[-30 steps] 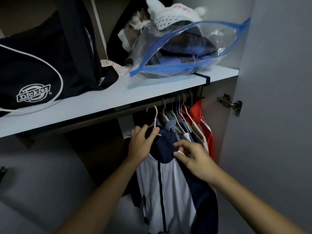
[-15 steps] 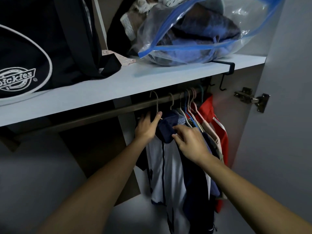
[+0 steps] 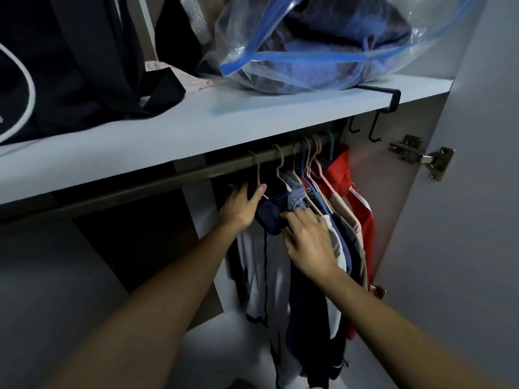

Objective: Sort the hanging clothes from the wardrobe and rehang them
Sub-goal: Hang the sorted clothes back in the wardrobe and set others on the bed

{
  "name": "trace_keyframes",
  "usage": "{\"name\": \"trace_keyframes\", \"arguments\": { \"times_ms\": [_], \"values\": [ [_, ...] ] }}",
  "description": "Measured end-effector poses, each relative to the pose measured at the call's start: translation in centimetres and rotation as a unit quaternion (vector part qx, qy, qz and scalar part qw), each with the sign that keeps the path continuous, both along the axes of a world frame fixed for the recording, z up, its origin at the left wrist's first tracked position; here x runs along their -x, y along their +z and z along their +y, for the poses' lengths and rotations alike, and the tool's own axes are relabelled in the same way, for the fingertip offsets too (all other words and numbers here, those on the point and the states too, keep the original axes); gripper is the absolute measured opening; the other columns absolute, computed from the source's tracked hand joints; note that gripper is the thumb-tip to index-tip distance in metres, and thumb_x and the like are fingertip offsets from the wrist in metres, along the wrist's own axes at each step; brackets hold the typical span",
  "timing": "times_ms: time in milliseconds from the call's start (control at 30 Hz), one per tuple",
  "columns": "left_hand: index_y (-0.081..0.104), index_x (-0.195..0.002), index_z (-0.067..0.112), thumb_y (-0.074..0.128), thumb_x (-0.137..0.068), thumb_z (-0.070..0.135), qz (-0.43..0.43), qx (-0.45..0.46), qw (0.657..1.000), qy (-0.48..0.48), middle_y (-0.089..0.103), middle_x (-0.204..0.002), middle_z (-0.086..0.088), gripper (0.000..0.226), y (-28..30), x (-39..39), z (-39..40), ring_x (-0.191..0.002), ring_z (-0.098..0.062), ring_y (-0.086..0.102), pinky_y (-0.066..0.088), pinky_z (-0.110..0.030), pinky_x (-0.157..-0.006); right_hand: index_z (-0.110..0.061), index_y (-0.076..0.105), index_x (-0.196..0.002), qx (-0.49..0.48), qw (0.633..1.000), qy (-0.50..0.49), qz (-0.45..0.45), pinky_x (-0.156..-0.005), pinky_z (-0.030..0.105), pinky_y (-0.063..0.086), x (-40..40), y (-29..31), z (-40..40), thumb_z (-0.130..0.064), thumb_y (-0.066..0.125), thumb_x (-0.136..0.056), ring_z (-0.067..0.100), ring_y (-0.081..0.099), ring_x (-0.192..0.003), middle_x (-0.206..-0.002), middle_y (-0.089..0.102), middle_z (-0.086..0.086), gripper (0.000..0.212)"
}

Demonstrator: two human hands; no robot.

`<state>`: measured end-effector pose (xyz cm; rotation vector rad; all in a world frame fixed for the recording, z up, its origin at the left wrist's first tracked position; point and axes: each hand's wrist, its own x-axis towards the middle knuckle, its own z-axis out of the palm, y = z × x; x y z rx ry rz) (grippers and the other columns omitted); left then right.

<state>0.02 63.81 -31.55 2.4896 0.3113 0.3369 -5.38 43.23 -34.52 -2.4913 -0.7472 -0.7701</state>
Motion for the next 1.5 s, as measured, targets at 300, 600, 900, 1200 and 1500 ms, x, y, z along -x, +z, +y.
{"name": "trace_keyframes", "arguments": {
  "times_ms": [300, 600, 900, 1200, 1500],
  "values": [
    [0.043, -0.151, 0.027, 0.013, -0.068, 0.106, -0.004, 0.035, 0.999, -0.022, 0.053, -0.151, -0.011, 0.118, 0.0, -2.4, 1.0, -0.133, -0.035, 0.055, 0.046, -0.049, -0.108, -0.019, 0.029, -0.163, 0.141, 0.989, -0.031, 0.010, -0.125, 0.054, 0.020, 0.4, -1.5, -0.5, -0.030, 0.055, -0.095, 0.026, 0.039, -0.140, -0.162, 0.034, 0.006, 0.073],
    [0.028, -0.161, 0.033, 0.021, -0.084, 0.093, 0.014, 0.042, 0.999, 0.008, 0.037, -0.163, -0.008, 0.097, 0.5, 3.5, 0.4, -0.143, -0.035, 0.044, 0.045, -0.053, -0.109, -0.019, 0.031, -0.162, 0.101, 0.992, 0.018, 0.074, -0.126, 0.052, 0.019, 4.0, 1.0, -2.3, -0.031, 0.055, -0.095, 0.023, 0.033, -0.149, -0.165, 0.031, 0.001, 0.072],
    [0.021, -0.164, 0.032, 0.017, -0.101, 0.077, 0.007, -0.089, 0.992, 0.084, 0.031, -0.168, -0.005, 0.078, 4.0, 21.2, -6.3, -0.148, -0.030, 0.034, 0.039, -0.051, -0.115, -0.021, 0.035, -0.160, 0.034, 0.988, 0.119, 0.087, -0.124, 0.051, 0.023, 10.3, 5.1, -9.0, -0.039, 0.052, -0.102, 0.022, 0.033, -0.150, -0.161, 0.036, 0.000, 0.063],
    [0.035, -0.162, 0.026, 0.021, -0.105, 0.067, 0.007, -0.199, 0.959, 0.200, 0.042, -0.162, -0.008, 0.072, 8.0, 42.5, -14.7, -0.142, -0.032, 0.044, 0.043, -0.051, -0.109, -0.018, 0.040, -0.157, 0.010, 0.962, 0.258, 0.085, -0.120, 0.047, 0.030, 21.9, 9.1, -13.0, -0.047, 0.049, -0.105, 0.023, 0.040, -0.144, -0.157, 0.043, 0.002, 0.060],
    [0.029, -0.164, 0.028, 0.024, -0.106, 0.065, 0.013, -0.182, 0.925, 0.332, 0.033, -0.168, -0.002, 0.069, 9.2, 62.0, -18.5, -0.154, -0.026, 0.028, 0.030, -0.045, -0.121, -0.024, 0.035, -0.160, 0.003, 0.910, 0.389, 0.147, -0.121, 0.052, 0.028, 36.9, 8.9, -8.0, -0.046, 0.051, -0.104, 0.021, 0.036, -0.147, -0.163, 0.037, -0.002, 0.062]
  ]
}}
